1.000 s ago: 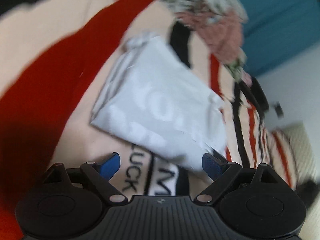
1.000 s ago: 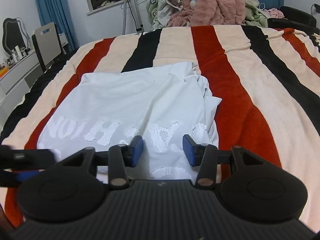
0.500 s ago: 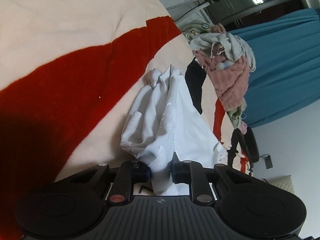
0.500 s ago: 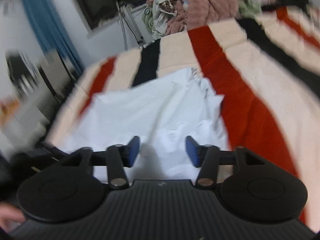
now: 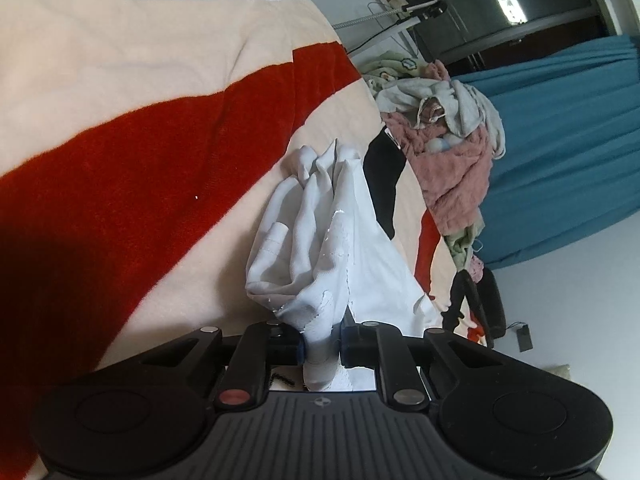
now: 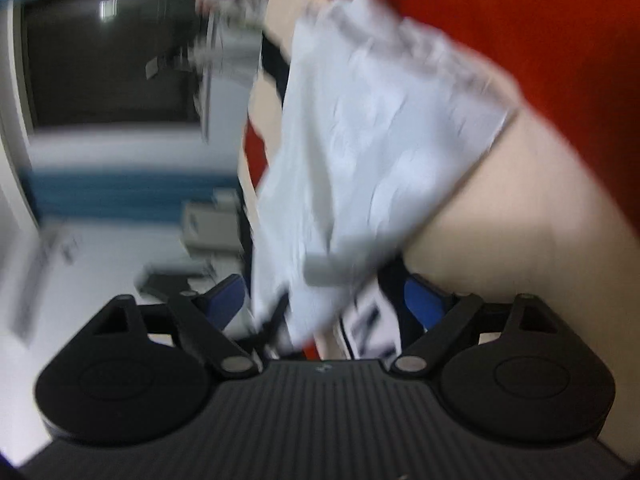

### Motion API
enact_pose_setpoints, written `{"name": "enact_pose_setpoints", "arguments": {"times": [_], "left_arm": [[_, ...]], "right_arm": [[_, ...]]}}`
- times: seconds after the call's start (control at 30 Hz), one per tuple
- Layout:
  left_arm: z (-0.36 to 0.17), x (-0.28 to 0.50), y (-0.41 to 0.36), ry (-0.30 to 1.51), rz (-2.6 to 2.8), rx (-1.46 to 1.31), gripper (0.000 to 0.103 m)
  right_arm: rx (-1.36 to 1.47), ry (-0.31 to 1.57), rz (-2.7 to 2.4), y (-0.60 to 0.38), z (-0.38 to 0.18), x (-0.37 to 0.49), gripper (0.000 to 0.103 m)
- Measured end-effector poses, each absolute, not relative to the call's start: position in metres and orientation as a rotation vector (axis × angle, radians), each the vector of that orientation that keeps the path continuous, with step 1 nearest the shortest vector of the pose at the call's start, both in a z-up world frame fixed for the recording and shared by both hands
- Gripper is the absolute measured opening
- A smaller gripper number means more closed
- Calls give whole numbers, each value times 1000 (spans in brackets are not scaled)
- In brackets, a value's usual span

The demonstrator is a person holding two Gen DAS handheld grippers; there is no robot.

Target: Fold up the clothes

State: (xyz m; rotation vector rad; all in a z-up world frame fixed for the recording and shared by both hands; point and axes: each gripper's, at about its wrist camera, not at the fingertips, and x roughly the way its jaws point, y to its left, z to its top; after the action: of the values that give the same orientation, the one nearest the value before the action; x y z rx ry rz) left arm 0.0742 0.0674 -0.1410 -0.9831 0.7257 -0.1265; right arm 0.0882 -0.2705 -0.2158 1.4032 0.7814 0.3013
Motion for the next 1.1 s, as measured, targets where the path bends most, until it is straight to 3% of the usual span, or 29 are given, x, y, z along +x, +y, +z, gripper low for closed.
{"name": "enact_pose_setpoints", "arguments": {"times": [0.13,0.27,0.4,0.87,1.1], "left_arm": [[-140,74,68,717,-132,-1000,15],[-140,75,68,717,-135,-997,15],[-139,74,70,722,-150,-1010,15],[-77,45,50,755,-323,-927,15],[-15,88,-21,880,-414,-857,16]], "right_arm": [[1437,706,200,-287,-223,86,69],[1403,723,149,-284,-227,86,40],[1332,712,139,-275,-223,82,27],[1073,515,27,-285,-140,5,18],[1139,454,-52,-343,-87,12,18]]}}
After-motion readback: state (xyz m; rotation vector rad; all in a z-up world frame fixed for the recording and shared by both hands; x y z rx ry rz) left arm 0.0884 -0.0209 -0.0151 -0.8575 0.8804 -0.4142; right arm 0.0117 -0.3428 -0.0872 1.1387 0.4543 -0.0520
